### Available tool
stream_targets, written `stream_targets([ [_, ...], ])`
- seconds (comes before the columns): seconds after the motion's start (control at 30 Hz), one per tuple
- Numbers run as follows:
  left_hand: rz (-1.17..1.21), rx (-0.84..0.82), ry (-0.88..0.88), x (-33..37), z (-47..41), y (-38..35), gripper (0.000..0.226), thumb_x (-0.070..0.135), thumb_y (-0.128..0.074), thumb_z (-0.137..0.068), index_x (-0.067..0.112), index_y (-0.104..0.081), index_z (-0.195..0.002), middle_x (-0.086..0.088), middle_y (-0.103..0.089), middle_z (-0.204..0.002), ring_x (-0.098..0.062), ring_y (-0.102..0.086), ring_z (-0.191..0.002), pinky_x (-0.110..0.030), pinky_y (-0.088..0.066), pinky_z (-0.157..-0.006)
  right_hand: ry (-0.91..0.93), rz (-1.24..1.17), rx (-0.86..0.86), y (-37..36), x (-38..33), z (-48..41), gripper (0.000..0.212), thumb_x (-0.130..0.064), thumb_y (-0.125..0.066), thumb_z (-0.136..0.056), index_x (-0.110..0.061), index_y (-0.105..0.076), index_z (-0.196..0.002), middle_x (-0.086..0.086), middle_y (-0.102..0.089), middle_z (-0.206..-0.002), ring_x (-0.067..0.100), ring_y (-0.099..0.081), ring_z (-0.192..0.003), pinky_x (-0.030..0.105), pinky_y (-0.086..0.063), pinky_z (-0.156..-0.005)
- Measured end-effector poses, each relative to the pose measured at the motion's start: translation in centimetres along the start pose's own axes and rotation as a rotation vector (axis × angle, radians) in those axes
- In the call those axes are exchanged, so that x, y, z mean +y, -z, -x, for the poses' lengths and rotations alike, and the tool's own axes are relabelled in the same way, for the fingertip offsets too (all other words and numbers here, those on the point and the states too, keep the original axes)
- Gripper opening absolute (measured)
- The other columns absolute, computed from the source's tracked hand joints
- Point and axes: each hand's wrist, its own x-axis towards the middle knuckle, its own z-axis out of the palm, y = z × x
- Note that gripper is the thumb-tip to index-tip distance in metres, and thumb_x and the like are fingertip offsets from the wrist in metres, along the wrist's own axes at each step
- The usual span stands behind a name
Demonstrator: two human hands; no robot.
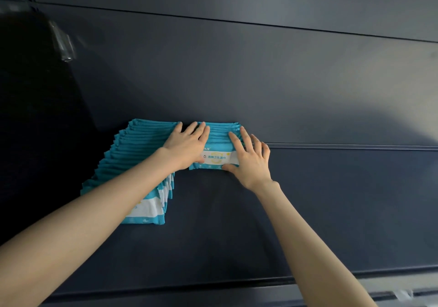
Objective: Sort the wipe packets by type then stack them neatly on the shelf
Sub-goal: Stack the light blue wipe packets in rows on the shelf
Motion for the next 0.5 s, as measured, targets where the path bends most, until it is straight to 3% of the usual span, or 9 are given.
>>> stream_targets([
  [0.17,0.083,0.045,0.004,-0.1,0.6,0.7,0.082,0.047,-0.05,-0.093,0.008,-0.005,-0.15,-0.011,0.002,-0.159,-0.029,-0.003,-0.146,-0.05,-0.012,-0.116,-0.007,-0.036,-0.036,1.8,-0.5,0.5,0.081,-0.047,-0.057,-0.09,-0.024,-0.01,-0.152,0.005,0.002,-0.16,0.029,-0.003,-0.145,0.042,-0.005,-0.115],
  [0.27,0.174,0.132,-0.005,0.2,1.3,2.0,0.071,0.046,-0.048,-0.094,0.012,-0.019,-0.149,-0.01,-0.006,-0.159,-0.026,-0.006,-0.146,-0.046,-0.012,-0.117,-0.043,-0.137,0.003,4.3,-0.3,1.7,0.069,-0.038,-0.055,-0.093,-0.02,-0.02,-0.15,0.006,-0.005,-0.16,0.029,-0.01,-0.144,0.04,-0.012,-0.114],
  [0.4,0.343,0.346,-0.05,1.7,2.9,4.2,0.053,0.039,-0.051,-0.094,0.015,-0.04,-0.141,-0.005,-0.036,-0.148,-0.023,-0.025,-0.14,-0.039,-0.021,-0.11,-0.097,-0.15,0.1,8.0,0.9,4.8,0.048,-0.033,-0.051,-0.096,-0.014,-0.041,-0.139,0.006,-0.026,-0.154,0.028,-0.031,-0.134,0.035,-0.025,-0.107],
  [0.5,0.459,0.572,-0.092,3.9,4.4,5.5,0.04,0.034,-0.057,-0.09,0.012,-0.059,-0.124,-0.005,-0.06,-0.122,-0.029,-0.052,-0.117,-0.04,-0.039,-0.094,-0.131,-0.147,0.191,10.3,2.4,8.5,0.04,-0.03,-0.051,-0.096,-0.013,-0.049,-0.133,0.004,-0.038,-0.148,0.028,-0.04,-0.128,0.035,-0.03,-0.103],
])
